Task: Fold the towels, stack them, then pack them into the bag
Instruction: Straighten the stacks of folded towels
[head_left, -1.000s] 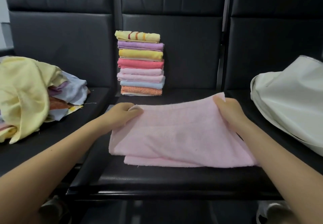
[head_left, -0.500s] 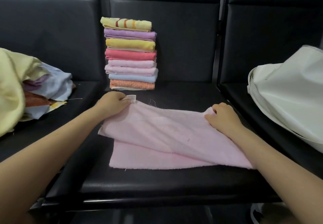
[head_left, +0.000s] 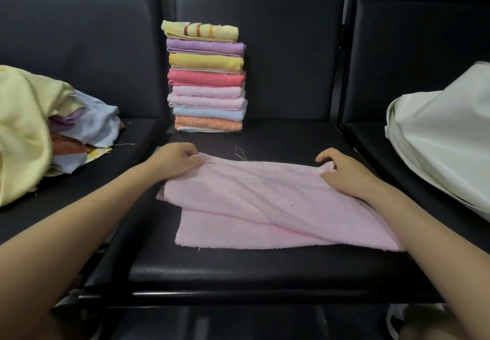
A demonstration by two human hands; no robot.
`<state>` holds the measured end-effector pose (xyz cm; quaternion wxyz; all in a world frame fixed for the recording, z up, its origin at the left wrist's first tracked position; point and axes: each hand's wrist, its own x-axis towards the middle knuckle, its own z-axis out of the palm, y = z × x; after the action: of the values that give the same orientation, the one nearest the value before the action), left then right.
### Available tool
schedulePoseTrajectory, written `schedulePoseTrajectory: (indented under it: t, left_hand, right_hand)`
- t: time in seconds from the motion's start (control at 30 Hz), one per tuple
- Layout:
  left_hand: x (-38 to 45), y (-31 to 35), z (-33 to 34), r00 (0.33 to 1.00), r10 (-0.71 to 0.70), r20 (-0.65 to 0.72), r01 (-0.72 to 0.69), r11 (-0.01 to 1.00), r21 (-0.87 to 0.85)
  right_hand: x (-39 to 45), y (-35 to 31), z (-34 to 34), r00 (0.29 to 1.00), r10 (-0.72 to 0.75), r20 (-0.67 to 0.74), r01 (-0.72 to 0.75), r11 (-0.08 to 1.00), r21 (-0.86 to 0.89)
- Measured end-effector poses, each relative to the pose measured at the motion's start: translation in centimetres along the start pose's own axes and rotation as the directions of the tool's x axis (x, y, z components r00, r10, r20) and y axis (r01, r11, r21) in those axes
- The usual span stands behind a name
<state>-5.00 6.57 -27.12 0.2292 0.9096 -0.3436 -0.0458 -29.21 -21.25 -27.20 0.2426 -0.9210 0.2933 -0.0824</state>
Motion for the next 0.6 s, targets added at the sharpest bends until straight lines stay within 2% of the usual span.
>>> schedulePoseTrajectory:
  t: [0.1,0.23,0.37,0.43,0.6]
  left_hand:
    - [-0.5,0.1,0.0,0.999,-0.049,0.008,0.050,0.996,-0.070]
    - [-1.2,0.3,-0.1,0.998,-0.067,0.006,0.067,0.986,-0.150]
    - [-1.8,0.1,-0.5,0.995,-0.096,0.021,0.098,0.939,-0.331]
    - [-1.9,0.1,-0.3,0.992,-0.124,0.009,0.119,0.922,-0.368]
    - [-1.4,0.3,0.5,0.980,-0.194,-0.033,0.168,0.910,-0.380]
  right_hand:
    - [-1.1,0.6,0.4,0.994,-0.105,-0.029,0.107,0.987,0.124]
    - [-1.9,0.6,0.5,0.990,-0.101,-0.095,0.122,0.962,0.246]
    - [-2.2,0.7,0.8,0.971,-0.072,-0.228,0.123,0.968,0.217]
    - [-2.2,0.6,0.8,0.958,-0.062,-0.279,0.112,0.980,0.165]
    - [-2.0,0.6,0.9,0.967,-0.021,-0.252,0.069,0.980,0.185]
